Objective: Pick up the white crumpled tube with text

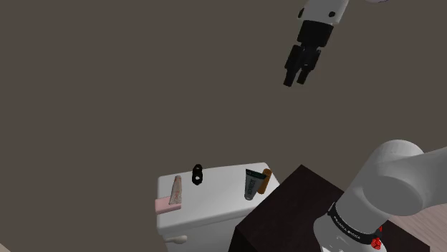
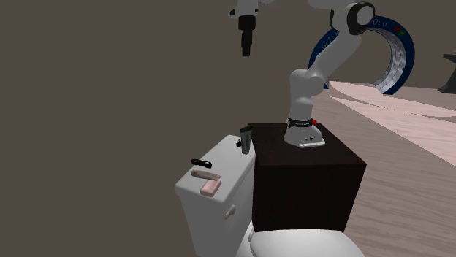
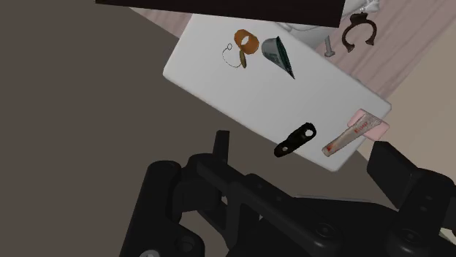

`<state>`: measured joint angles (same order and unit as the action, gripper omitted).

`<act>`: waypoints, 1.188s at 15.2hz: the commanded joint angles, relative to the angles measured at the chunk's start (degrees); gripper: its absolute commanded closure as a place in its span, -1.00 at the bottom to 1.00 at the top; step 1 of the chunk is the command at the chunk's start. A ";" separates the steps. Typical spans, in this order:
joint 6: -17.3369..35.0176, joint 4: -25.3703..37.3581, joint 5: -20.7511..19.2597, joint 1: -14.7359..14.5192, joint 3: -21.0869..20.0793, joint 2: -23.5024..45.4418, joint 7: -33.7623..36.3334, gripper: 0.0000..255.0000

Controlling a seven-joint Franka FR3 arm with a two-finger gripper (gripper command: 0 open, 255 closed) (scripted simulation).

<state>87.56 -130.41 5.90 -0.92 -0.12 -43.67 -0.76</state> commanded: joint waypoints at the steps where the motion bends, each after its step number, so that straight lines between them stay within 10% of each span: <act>1: 0.00 0.00 0.00 0.00 0.00 0.00 0.00 -1.00; 18: 30.80 -15.09 11.85 -1.31 -17.12 13.42 23.06 -1.00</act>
<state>116.24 -145.34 17.28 -2.30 -16.32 -31.93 21.04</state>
